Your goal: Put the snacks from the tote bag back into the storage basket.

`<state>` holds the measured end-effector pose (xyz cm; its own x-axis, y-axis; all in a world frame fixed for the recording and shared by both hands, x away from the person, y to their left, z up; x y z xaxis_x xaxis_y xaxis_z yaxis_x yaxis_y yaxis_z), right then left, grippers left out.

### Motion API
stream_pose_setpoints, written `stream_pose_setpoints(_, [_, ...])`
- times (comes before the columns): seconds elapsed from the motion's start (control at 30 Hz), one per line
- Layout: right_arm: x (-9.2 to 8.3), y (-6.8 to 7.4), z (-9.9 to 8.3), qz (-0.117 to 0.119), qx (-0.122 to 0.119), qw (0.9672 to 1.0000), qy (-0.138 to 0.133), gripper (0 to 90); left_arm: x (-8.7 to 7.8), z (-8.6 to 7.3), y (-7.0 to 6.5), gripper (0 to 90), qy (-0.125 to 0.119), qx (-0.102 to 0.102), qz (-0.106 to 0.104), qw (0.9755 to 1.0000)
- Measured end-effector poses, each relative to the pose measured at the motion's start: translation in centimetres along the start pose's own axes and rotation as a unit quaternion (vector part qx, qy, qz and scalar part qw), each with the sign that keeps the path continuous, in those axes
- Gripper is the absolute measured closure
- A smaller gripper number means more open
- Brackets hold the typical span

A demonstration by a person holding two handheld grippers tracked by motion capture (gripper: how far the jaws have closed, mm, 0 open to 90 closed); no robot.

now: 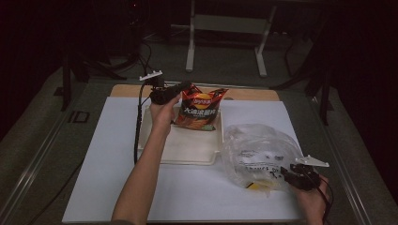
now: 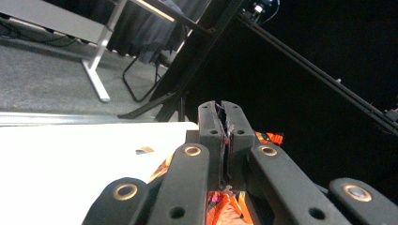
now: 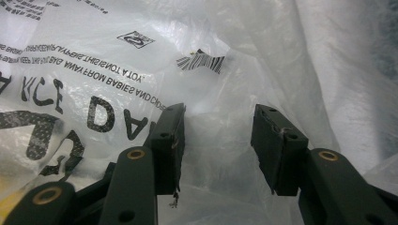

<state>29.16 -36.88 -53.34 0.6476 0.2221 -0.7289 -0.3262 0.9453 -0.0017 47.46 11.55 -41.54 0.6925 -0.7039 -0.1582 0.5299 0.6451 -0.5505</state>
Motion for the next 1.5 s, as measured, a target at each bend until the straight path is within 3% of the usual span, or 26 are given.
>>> stream_pose_setpoints(0.27, [0.0,0.0,0.0,0.001,0.001,1.0000,-0.001,54.5,-0.3,-0.4,1.1,88.1,-0.008,-0.013,0.008,0.9998])
stream_pose_setpoints(0.53, [0.0,0.0,0.0,0.001,0.000,1.0000,-0.002,54.5,-0.4,-0.8,1.2,87.4,-0.021,-0.012,0.005,0.9997])
stream_pose_setpoints(0.8, [0.0,-0.1,0.0,0.002,0.001,1.0000,-0.002,54.5,-0.7,-0.9,1.5,84.5,-0.018,-0.006,0.011,0.9998])
stream_pose_setpoints(1.2, [0.0,0.0,-0.1,0.001,0.000,1.0000,-0.003,54.5,-0.5,-1.0,1.2,62.9,-0.014,0.004,0.014,0.9998])
stream_pose_setpoints(1.5, [0.0,0.0,-0.1,0.002,0.001,1.0000,-0.004,54.5,-0.4,-1.0,1.6,56.8,-0.015,0.000,0.029,0.9995])
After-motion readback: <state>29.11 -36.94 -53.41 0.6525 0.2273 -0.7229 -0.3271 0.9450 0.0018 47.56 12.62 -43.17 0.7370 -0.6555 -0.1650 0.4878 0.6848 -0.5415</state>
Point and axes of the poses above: each handheld gripper's, and its own axes: x roughly forward along the jaws, z roughly out of its top, y roughly to its left, the point moved 1 cm from there along x, roughly forward along the jaws, and after that the axes turned 4 degrees about z, right-handed, at the moved point
